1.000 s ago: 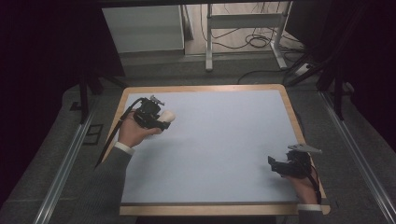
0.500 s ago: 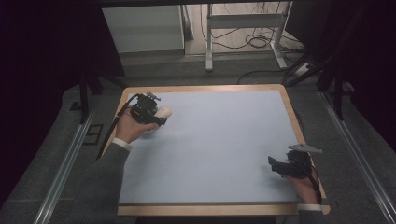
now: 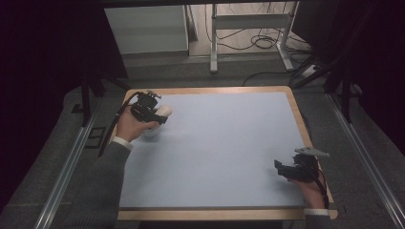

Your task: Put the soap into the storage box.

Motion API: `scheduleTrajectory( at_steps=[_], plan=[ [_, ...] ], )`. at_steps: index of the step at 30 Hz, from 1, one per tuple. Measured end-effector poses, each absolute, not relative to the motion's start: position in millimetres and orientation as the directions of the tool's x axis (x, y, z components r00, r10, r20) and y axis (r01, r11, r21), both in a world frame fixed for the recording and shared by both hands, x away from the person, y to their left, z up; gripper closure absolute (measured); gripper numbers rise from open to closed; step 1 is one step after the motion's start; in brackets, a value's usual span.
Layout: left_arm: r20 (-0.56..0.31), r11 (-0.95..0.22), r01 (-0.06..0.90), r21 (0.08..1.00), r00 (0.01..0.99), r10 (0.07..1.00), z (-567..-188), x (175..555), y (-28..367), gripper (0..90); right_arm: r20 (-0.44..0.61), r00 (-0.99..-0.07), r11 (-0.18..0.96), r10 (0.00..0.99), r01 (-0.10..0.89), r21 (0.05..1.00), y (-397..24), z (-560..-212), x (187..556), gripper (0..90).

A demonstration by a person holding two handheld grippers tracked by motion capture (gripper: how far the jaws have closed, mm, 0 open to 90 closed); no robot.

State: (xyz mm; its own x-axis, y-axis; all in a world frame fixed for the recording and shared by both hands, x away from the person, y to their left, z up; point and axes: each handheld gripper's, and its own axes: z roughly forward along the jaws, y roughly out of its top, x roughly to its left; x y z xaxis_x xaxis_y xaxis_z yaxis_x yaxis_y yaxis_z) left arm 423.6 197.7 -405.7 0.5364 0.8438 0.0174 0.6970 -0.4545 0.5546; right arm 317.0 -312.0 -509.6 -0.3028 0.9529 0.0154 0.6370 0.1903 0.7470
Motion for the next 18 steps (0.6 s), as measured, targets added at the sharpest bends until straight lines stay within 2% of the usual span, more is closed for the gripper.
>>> scheduleTrajectory(
  at_steps=[18],
  plan=[
    [0.01, -0.421, 0.729, 0.54, 0.495, 0.869, -403, 443, 207, 49.6, 0.013, -0.301, 0.19, 0.953, 0.635, 0.749, -313, -510, 317, 8.9]
  ],
)
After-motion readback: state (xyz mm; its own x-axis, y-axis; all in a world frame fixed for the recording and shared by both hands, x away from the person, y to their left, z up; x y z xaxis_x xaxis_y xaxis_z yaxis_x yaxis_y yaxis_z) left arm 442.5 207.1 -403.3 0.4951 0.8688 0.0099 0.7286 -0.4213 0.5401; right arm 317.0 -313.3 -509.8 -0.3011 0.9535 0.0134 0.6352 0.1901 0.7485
